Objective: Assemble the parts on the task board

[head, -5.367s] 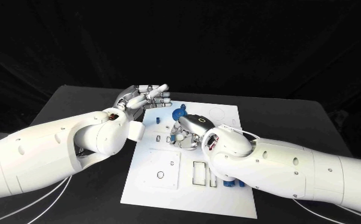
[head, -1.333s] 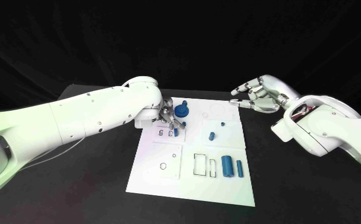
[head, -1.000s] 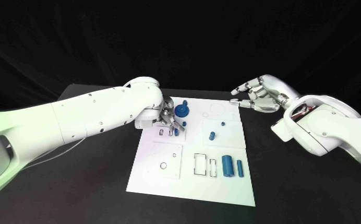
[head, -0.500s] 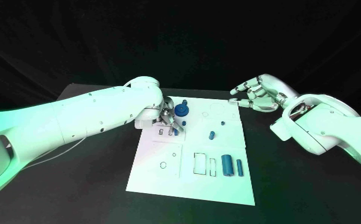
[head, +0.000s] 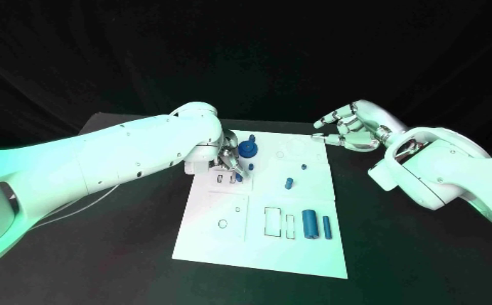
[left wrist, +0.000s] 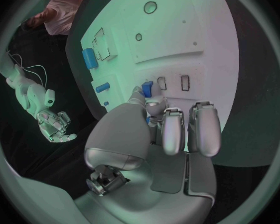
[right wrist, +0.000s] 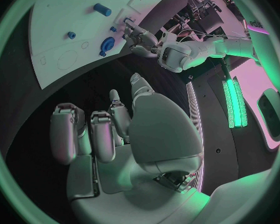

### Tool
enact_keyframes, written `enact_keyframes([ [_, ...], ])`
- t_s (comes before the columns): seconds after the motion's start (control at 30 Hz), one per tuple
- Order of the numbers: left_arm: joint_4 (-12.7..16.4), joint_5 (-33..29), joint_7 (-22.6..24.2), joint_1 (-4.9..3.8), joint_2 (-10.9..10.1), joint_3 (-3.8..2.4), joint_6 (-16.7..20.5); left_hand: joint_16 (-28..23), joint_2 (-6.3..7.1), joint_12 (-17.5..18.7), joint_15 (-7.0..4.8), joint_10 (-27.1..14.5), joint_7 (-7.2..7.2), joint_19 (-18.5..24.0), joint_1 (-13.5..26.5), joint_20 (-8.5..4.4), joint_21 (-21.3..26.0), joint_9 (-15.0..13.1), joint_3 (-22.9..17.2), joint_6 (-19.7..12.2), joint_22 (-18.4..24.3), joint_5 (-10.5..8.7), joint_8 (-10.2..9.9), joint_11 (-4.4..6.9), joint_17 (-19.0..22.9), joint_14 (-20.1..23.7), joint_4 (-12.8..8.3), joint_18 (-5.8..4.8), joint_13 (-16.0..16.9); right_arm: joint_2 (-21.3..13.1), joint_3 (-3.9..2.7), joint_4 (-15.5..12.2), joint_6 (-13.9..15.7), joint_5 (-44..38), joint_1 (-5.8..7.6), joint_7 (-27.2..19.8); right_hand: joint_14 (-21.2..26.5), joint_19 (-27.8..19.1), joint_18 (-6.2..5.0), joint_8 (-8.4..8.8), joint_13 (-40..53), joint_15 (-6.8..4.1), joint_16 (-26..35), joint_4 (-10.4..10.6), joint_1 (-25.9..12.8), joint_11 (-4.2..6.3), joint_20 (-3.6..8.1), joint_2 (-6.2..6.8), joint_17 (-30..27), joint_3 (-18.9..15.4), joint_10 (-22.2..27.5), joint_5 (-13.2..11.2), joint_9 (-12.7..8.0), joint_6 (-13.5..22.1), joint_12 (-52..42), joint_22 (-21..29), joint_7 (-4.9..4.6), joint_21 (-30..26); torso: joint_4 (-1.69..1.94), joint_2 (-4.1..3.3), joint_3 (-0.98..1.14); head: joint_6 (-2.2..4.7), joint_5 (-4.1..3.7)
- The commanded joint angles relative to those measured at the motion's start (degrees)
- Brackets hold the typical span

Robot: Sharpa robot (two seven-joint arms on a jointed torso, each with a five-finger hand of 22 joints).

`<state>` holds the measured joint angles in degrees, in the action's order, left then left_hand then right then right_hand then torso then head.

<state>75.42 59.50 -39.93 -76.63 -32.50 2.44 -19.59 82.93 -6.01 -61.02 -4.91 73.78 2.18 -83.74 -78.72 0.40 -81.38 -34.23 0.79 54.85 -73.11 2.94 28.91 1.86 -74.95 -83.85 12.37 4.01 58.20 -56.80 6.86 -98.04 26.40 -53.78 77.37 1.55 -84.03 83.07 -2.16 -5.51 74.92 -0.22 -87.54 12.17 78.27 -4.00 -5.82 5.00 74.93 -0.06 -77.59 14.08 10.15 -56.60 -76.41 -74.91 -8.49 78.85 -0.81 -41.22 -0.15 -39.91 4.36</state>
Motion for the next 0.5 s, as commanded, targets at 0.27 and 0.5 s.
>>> enact_keyframes([
  [0.27, 0.4, -2.7, -1.7, 0.15, -0.6, 0.09, 0.5, -0.3, 2.89, 1.3, -0.42, -0.8, 0.0, -0.2, -2.6, -0.35, -0.2, -0.1, -9.2, -0.1, -0.2, 0.23, -1.3, 0.04, -7.0, -3.7, -0.6, -0.7, -0.8, 0.2, 0.0, 0.1, -0.9, -0.3, -0.03, 0.1, -4.6, -0.4, -0.87, -0.32, 0.6, -0.2, 0.3, -0.1, 0.2, 0.31, 0.04, -0.54, 9.5, -0.2, 0.1, 0.3, 0.1, -0.2, 0.3, -6.4, 0.1, -0.3, 0.0, 0.08, 0.0, 0.03, 0.06],
  [0.5, 2.4, -4.3, -1.7, 0.16, -2.9, -0.16, 2.6, -0.4, 9.89, 1.6, -0.26, 0.0, 0.27, -0.1, 1.9, -0.2, -0.2, -1.4, -24.6, 0.5, -0.4, 0.21, -1.4, 0.09, -7.2, -3.8, 0.1, -0.68, -0.9, 0.2, 0.01, 0.2, -0.9, -0.3, -0.05, 0.1, -4.6, -0.4, -0.87, -0.32, 0.6, -0.2, 0.3, -0.1, 0.2, 0.31, 0.04, -0.54, 9.5, -0.2, 0.1, 0.3, 0.1, -0.2, 0.3, -6.4, 0.1, -0.3, 0.18, 0.12, 0.01, 0.24, 0.11],
])
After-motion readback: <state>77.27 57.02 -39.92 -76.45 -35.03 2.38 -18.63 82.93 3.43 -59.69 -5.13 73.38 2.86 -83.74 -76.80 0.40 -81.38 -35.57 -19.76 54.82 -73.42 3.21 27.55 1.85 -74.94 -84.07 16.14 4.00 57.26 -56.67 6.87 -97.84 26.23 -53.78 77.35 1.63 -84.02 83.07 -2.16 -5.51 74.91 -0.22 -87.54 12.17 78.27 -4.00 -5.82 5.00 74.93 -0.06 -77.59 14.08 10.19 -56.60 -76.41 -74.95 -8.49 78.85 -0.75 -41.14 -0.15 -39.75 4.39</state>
